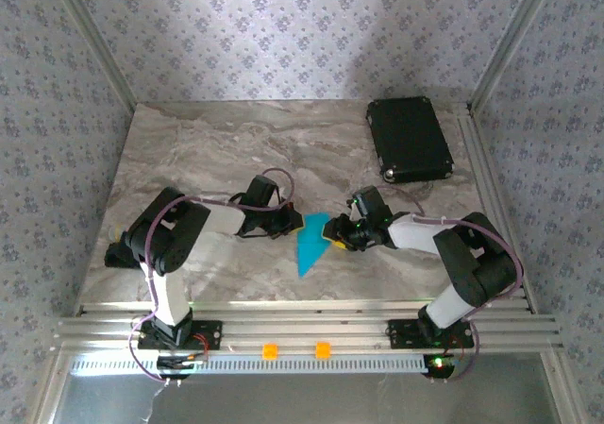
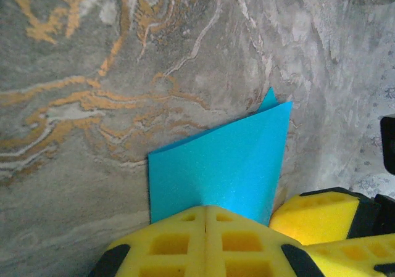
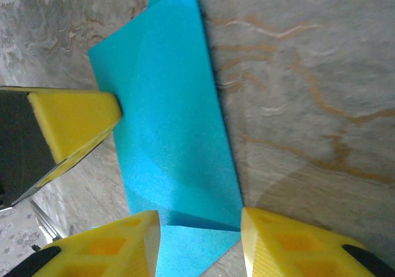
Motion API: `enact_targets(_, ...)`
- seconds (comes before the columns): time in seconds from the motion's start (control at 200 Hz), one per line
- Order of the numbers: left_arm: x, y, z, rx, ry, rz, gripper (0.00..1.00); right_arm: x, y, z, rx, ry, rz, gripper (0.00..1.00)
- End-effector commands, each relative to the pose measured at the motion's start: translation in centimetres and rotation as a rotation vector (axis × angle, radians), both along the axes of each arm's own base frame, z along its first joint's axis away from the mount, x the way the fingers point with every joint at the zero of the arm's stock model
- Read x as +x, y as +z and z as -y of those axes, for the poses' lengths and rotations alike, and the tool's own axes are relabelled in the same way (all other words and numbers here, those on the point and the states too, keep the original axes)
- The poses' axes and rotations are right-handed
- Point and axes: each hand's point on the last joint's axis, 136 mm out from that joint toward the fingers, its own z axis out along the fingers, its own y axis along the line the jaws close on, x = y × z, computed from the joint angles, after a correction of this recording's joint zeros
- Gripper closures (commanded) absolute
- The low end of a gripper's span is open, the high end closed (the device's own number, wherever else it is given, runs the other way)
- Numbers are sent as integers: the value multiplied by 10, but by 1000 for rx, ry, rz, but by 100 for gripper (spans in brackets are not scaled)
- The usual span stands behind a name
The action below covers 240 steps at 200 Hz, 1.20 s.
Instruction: Fold a paper plane with a square sheet of paper (pick it up from the middle)
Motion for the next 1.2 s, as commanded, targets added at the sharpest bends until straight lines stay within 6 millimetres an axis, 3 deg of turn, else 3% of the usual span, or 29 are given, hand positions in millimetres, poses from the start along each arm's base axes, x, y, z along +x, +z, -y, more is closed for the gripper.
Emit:
enact_targets(0.0, -18, -23, -19, 93, 8, -83, 97, 3, 9, -10, 29, 17, 15, 59)
enact_targets(0.145, -18, -27, -21, 107, 11, -88, 100, 5, 11, -9, 27, 11, 21, 59)
enact_targets(0.41, -21, -34, -25, 125, 19, -100, 100, 6, 7, 10, -76, -17, 29, 58)
enact_targets(0.555, -23, -35, -24, 117, 19, -108, 100, 17, 6, 16, -86, -33, 33, 58)
enact_targets(0.795, -22, -35, -23, 108, 23, -109, 100, 28, 8, 2, -54, 4, 38, 59)
enact_targets(1.014, -22, -35, -23, 105, 25, -109, 100, 24, -8, 5, -112, 17, 7, 59)
enact_targets(1.194, -21, -36, -23, 105, 27, -111, 100, 16, -5, -15, -81, 86, -2, 61)
